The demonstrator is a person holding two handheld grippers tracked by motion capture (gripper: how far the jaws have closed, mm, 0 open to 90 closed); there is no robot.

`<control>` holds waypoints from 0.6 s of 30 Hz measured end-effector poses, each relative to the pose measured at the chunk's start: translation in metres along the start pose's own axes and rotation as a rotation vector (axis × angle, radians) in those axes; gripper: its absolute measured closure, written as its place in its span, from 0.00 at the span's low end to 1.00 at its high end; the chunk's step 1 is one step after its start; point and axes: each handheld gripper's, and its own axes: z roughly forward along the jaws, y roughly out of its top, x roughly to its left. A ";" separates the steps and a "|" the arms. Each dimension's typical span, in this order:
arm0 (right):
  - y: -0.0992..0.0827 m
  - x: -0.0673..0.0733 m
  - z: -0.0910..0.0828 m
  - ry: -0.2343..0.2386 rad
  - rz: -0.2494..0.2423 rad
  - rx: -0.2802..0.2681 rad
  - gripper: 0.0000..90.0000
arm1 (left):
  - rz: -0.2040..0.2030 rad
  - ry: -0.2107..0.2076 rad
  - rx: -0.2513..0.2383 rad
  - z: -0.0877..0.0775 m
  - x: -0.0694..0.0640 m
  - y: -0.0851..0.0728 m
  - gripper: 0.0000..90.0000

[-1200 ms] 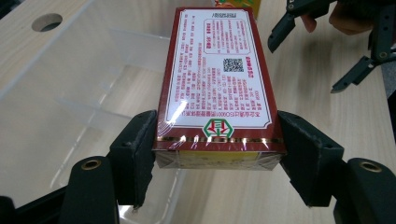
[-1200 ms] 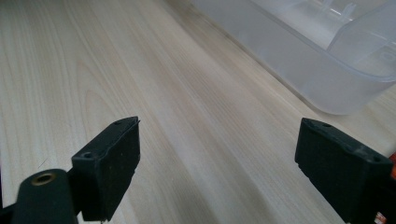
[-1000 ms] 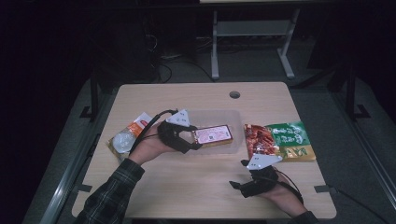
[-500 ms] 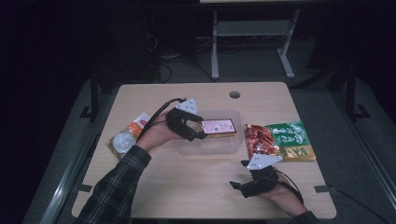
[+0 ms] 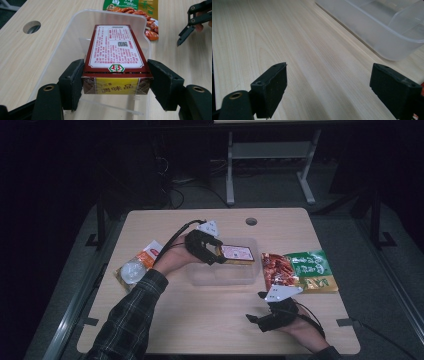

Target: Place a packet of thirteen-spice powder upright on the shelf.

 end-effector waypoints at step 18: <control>0.000 0.000 0.000 0.001 0.000 0.003 0.15 | -0.002 -0.007 -0.026 0.005 0.002 0.006 0.36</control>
